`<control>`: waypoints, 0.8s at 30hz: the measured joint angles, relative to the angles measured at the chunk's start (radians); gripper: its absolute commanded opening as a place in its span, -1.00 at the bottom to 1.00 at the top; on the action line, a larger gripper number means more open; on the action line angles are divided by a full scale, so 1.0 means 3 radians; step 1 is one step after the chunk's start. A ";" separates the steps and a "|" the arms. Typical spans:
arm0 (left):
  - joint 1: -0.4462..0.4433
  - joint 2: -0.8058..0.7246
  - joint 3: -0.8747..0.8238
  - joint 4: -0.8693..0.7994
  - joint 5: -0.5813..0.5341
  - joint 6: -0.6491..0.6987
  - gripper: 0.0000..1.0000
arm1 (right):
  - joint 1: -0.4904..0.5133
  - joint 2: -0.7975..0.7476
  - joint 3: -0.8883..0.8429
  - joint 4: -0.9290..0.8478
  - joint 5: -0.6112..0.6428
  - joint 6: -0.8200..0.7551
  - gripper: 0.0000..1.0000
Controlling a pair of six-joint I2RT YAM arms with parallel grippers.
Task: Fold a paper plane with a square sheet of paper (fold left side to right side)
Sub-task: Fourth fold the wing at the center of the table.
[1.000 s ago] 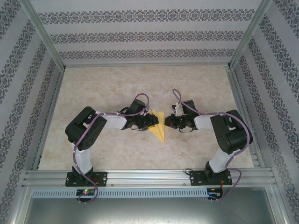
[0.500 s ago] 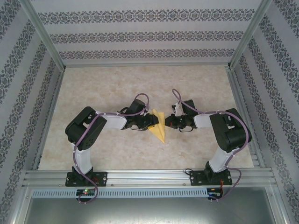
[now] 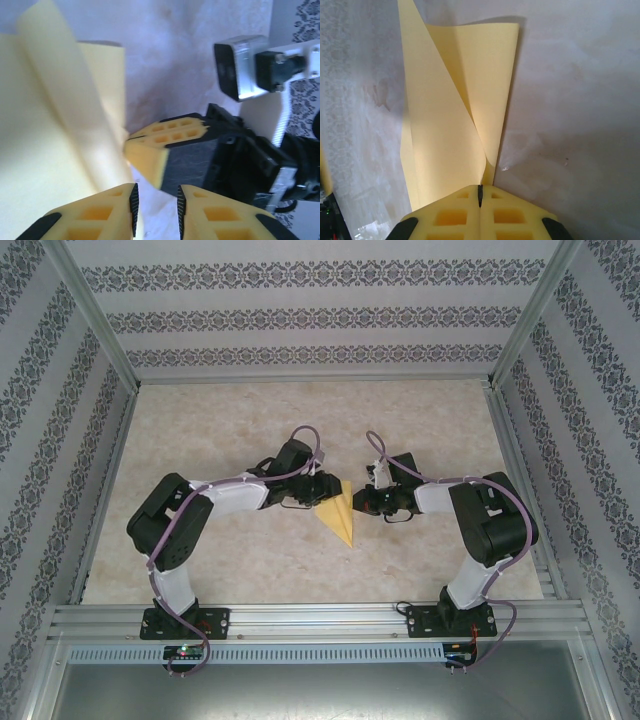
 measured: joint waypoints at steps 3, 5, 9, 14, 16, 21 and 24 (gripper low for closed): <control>0.0000 0.0132 0.0109 0.0053 0.0093 0.0001 -0.48 | 0.0000 0.0000 0.0009 -0.0014 0.0001 -0.0004 -0.90; 0.0000 0.0249 0.0177 0.0097 0.0164 -0.0003 -0.49 | 0.0001 0.0000 0.0019 -0.0037 0.0010 -0.0017 -0.90; 0.0000 0.0472 0.0276 0.0123 0.0251 -0.0003 -0.49 | 0.0006 0.0000 0.0034 -0.0065 0.0024 -0.0027 -0.90; 0.0000 0.0548 0.0282 0.0107 0.0244 -0.0001 -0.49 | 0.0022 0.0001 0.0051 -0.0098 0.0037 -0.0029 -0.90; 0.0000 0.0548 0.0282 0.0094 0.0229 0.0008 -0.49 | 0.0028 0.0001 0.0065 -0.0123 0.0060 -0.0042 -0.90; 0.0000 0.0549 0.0281 0.0037 0.0172 0.0013 -0.50 | 0.0029 0.0001 0.0089 -0.0173 0.0078 -0.0089 -0.90; 0.0000 0.0549 0.0264 0.0013 0.0144 0.0023 -0.50 | 0.0041 0.0001 0.0095 -0.0187 0.0086 -0.0103 -0.90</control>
